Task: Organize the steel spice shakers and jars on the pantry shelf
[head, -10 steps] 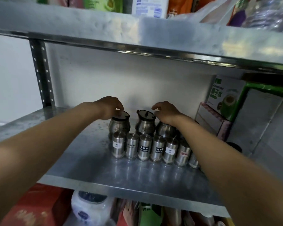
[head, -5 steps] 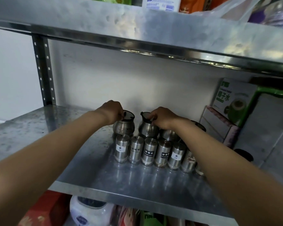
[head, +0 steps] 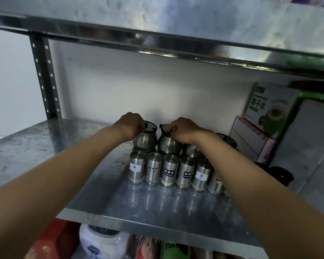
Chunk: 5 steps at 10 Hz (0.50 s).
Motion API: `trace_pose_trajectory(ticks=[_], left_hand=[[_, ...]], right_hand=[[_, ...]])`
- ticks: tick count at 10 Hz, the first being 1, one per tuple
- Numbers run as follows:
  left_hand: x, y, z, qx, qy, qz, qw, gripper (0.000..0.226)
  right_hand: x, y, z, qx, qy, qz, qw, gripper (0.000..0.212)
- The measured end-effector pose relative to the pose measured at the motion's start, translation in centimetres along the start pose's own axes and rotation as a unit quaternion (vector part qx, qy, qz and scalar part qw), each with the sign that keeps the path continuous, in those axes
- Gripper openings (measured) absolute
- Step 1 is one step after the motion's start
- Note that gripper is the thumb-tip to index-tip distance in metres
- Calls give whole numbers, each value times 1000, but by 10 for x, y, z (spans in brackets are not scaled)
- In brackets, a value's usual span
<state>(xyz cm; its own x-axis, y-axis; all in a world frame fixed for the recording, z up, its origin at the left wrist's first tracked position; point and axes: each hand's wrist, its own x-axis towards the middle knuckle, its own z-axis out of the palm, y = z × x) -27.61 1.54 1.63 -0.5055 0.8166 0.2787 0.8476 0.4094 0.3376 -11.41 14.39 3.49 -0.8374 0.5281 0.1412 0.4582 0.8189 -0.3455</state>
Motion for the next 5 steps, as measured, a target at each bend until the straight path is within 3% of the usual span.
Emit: trace_pose_trajectory(ticks=[3,5], left_hand=[[-19,7,-13,104,-27,59,992,24],[-52,32,-42,141,40,133,980,21]], right_hand=[[-17,-8,1,-46,33,29,998,33],[-53,-26,-18,-140,77,-13,987,26]])
